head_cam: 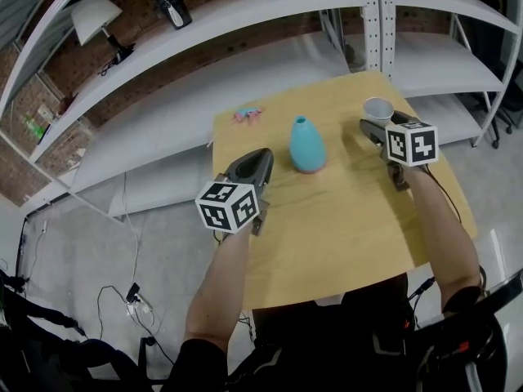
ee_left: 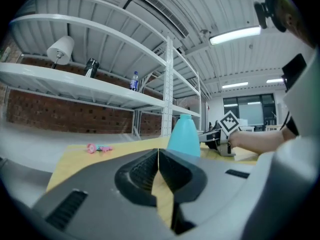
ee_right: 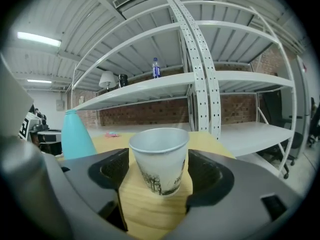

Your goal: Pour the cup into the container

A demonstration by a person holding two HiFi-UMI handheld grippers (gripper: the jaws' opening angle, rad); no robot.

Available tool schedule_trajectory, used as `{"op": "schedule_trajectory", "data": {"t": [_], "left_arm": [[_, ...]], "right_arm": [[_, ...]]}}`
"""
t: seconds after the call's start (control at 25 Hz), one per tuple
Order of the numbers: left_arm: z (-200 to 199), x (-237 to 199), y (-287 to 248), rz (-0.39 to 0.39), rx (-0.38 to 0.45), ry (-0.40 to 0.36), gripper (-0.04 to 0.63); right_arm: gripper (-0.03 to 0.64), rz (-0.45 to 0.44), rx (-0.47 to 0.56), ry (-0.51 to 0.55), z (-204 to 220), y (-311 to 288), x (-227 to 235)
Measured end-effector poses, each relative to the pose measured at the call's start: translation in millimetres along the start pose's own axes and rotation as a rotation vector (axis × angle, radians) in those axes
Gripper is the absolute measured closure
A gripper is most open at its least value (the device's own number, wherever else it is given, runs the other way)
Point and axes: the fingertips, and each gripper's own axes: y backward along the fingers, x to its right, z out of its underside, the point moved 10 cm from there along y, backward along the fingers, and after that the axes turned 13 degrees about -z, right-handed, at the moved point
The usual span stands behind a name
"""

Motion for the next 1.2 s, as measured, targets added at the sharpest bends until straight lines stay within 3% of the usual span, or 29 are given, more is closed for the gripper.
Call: {"op": "schedule_trajectory", "data": {"t": [0.32, 1.2], "left_arm": [[-0.2, -1.1, -4.2, 0.067, -0.011, -0.032, 0.594], [2.0, -1.6, -3.0, 0.083, 0.017, -0.036, 0.594]], "right_arm": [[0.253, 0.014, -0.019, -0.019, -1.6, -6.1, 1.4], [0.293, -0.01, -0.008, 0.023, -12.2, 1.2, -6.5]]}}
